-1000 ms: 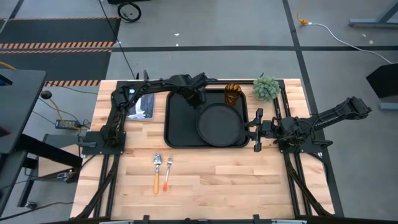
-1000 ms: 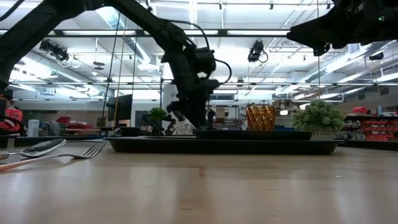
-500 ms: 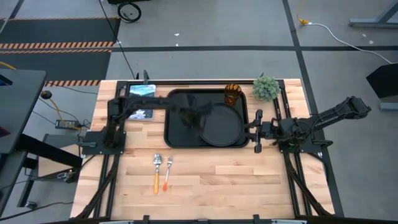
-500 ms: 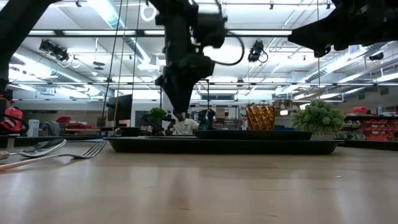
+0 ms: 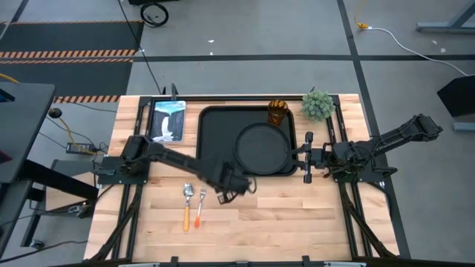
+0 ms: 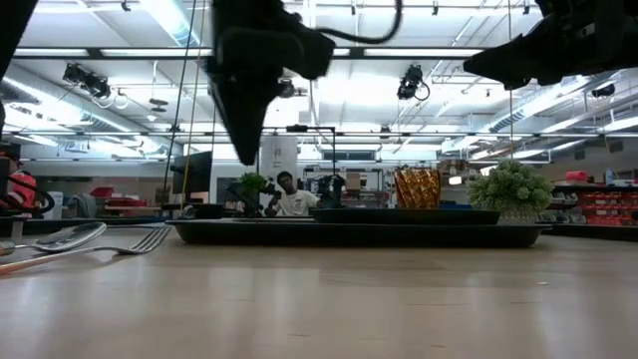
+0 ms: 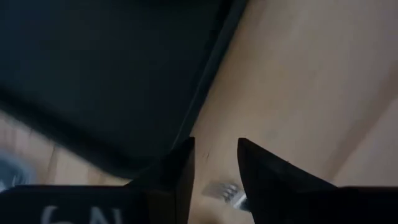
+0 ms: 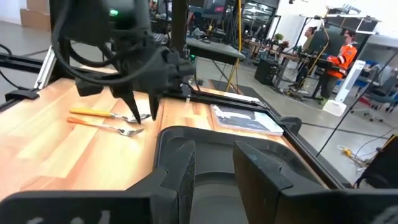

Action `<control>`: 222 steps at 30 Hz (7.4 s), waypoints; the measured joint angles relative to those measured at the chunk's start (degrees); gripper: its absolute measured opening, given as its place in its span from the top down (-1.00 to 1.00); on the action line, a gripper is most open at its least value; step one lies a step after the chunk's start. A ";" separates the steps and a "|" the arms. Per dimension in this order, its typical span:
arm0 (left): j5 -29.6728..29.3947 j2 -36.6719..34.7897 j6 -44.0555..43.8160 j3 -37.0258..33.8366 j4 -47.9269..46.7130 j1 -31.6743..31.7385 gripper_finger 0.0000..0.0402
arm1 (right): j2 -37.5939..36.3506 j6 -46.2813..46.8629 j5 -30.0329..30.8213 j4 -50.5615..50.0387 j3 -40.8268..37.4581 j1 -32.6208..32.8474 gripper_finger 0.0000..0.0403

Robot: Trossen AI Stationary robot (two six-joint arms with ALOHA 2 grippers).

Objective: Pick and place plate/cup/fork/spoon on tray
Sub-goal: Put the orange fork on the black serving tray to the left of the black plate

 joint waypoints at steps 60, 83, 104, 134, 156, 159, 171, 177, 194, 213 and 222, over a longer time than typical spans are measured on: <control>11.23 -18.91 -54.31 -41.77 37.01 -11.88 0.22 | 0.06 -4.43 -0.33 4.31 0.00 -0.83 0.42; 12.70 -16.46 -53.77 -41.68 36.46 -12.25 0.70 | 0.33 -4.19 -0.61 4.75 0.02 -0.83 0.42; 12.51 -16.74 -45.13 -36.02 34.61 -10.49 0.89 | 0.33 -4.19 -0.55 4.73 0.02 -0.83 0.42; 4.08 -16.39 -18.83 -30.32 35.89 26.26 0.89 | 0.33 -3.95 -1.62 4.84 0.02 -0.83 0.42; 11.04 -8.90 -21.73 -30.32 37.65 28.01 0.49 | 0.35 -3.97 -2.60 4.40 0.02 -0.81 0.42; 11.08 -9.01 -19.41 -30.28 37.50 28.08 0.42 | 0.35 -3.97 -2.62 4.40 0.02 -0.81 0.42; 6.65 -9.09 10.08 -27.29 37.82 28.05 0.35 | 0.37 -3.97 -2.64 4.81 0.02 -0.81 0.42; -2.26 -9.09 22.34 -27.19 39.19 27.68 0.36 | 0.37 -3.96 -2.64 4.81 0.02 -0.81 0.42; -2.48 -8.87 27.54 -27.19 48.06 30.08 0.61 | 0.37 -3.97 -3.08 5.29 0.02 -0.81 0.42; -1.37 -3.80 35.24 -27.19 50.09 31.61 0.75 | 0.37 -3.71 -3.15 5.29 0.00 -0.85 0.42; -2.13 -3.80 35.43 -27.19 47.94 31.56 0.75 | 0.37 -3.71 -3.15 5.38 0.00 -0.85 0.42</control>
